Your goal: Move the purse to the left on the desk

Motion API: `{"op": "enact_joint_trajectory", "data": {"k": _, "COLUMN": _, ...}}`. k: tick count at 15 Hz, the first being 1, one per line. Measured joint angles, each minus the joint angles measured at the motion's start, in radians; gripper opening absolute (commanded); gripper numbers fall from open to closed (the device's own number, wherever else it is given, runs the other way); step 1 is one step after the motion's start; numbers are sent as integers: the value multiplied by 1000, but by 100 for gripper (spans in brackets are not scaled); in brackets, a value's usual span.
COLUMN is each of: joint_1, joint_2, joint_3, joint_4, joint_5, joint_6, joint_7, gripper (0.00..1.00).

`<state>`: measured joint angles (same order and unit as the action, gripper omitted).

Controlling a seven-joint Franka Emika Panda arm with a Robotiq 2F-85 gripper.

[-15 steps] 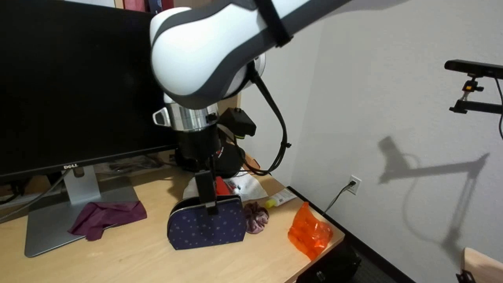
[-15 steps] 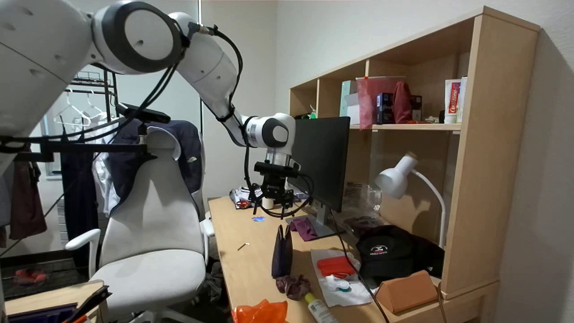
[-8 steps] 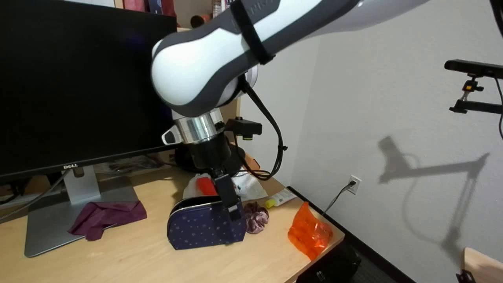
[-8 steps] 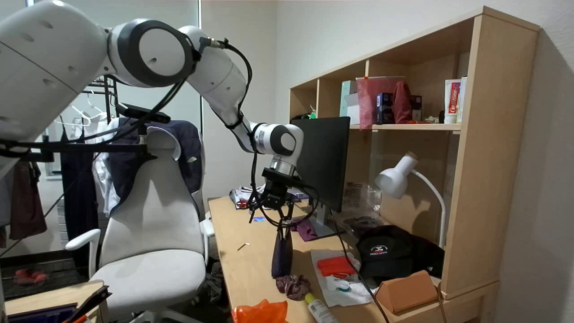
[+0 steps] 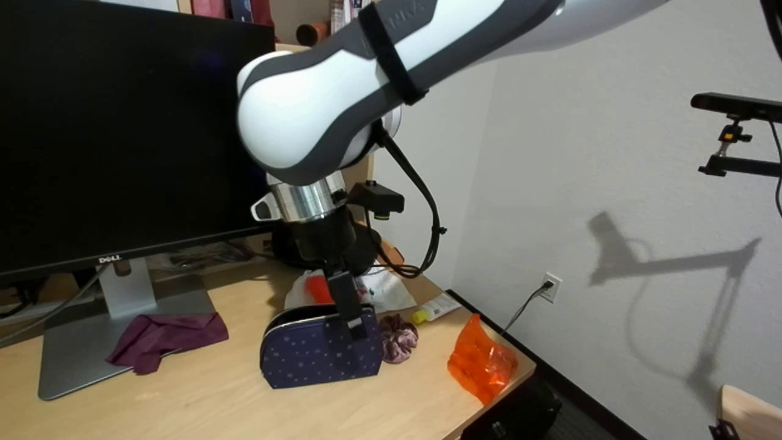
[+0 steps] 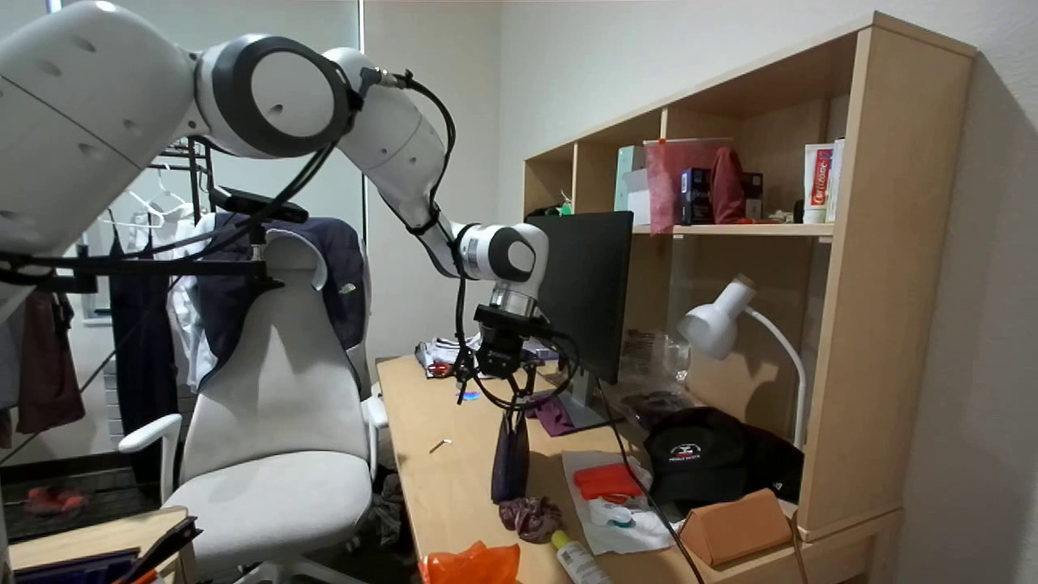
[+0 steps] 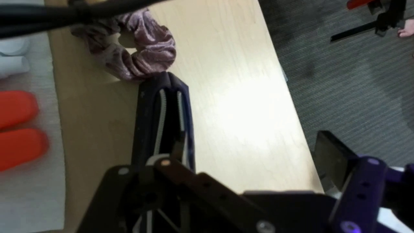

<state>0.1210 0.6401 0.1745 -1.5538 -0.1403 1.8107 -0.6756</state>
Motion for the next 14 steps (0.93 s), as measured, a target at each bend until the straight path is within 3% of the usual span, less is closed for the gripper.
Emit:
{"op": "enact_joint_trajectory", "data": {"k": 5, "joint_1": 2, "joint_2": -9, "joint_3": -14, "joint_4": -53, "joint_5": -4, "joint_6": 199, "joint_7": 98, "gripper": 100}}
{"op": "enact_joint_trajectory", "data": {"k": 8, "joint_1": -1, "joint_2": -5, "joint_3": -29, "joint_4": -97, "joint_5": -4, "joint_6": 237, "joint_7": 108, "gripper": 98}}
{"op": "enact_joint_trajectory", "data": {"k": 9, "joint_1": -2, "joint_2": -2, "joint_3": -36, "joint_4": -107, "joint_5": -5, "joint_6": 242, "joint_7": 108, "gripper": 74}}
{"op": "enact_joint_trajectory", "data": {"k": 11, "joint_1": -4, "joint_2": 10, "joint_3": -46, "joint_4": -115, "joint_5": -9, "joint_6": 248, "joint_7": 108, "gripper": 69}}
{"op": "enact_joint_trajectory", "data": {"k": 14, "joint_1": -4, "joint_2": 26, "joint_3": -50, "joint_4": -115, "joint_5": -25, "joint_6": 248, "joint_7": 108, "gripper": 49}}
